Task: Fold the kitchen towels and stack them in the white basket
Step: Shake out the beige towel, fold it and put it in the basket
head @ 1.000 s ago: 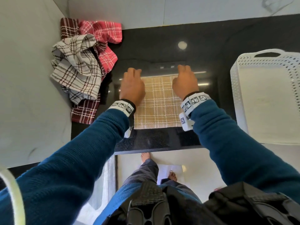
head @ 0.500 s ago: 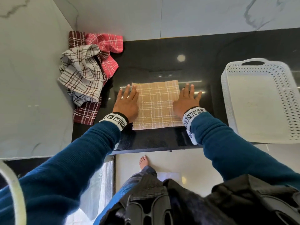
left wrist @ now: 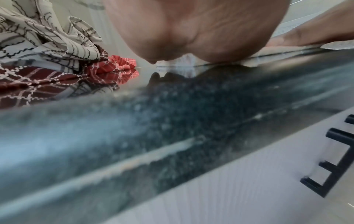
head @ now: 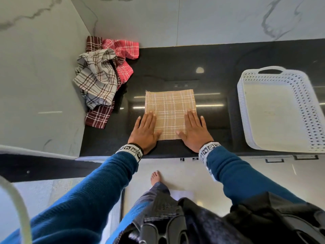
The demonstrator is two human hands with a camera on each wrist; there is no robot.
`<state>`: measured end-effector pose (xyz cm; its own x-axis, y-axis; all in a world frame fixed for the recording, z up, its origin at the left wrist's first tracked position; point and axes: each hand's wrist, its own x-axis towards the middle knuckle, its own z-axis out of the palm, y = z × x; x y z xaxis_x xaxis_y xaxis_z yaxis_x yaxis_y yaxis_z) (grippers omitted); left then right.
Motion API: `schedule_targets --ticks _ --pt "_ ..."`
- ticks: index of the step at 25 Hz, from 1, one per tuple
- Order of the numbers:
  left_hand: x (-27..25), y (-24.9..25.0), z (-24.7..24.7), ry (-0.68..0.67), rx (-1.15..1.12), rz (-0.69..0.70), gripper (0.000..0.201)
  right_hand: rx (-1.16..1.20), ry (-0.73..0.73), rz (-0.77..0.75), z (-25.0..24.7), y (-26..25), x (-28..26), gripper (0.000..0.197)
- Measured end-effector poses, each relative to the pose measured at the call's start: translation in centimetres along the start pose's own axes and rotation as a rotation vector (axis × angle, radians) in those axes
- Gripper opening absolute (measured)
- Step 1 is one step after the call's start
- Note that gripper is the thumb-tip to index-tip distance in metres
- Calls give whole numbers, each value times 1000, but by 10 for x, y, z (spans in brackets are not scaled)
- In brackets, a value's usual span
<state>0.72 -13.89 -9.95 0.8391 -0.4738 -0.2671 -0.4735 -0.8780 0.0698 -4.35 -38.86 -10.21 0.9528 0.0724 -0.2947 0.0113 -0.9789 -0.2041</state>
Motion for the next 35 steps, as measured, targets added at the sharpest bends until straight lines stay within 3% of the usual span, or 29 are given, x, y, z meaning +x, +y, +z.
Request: schedule_targets --ticks 6,9,12,16,19,21,24,29,35 --pt "-33 -5 3 -120 63 142 130 -128 -168 -203 -1 22 -26 132" --pt "-52 -4 5 -150 170 189 129 -188 -183 -267 1 26 -42 139" --pt "-73 0 18 -88 142 169 107 -181 -99 -256 10 25 -61 122" --pt "-93 -5 10 121 -303 153 62 78 -40 -294 5 31 -84 76" --pt "-97 -1 -7 330 -609 -62 25 498 61 -158 -19 30 -91 34" --pt "-85 3 -18 336 -776 -185 27 694 167 -30 -36 21 -82 16" --pt "-57 4 -28 350 -863 -257 42 799 250 108 -50 6 -53 16" --pt "-13 13 -33 294 -588 -405 36 662 242 358 -37 -4 -4 23" --pt "-1 16 -26 244 -322 -447 28 377 277 403 -27 -13 7 24"
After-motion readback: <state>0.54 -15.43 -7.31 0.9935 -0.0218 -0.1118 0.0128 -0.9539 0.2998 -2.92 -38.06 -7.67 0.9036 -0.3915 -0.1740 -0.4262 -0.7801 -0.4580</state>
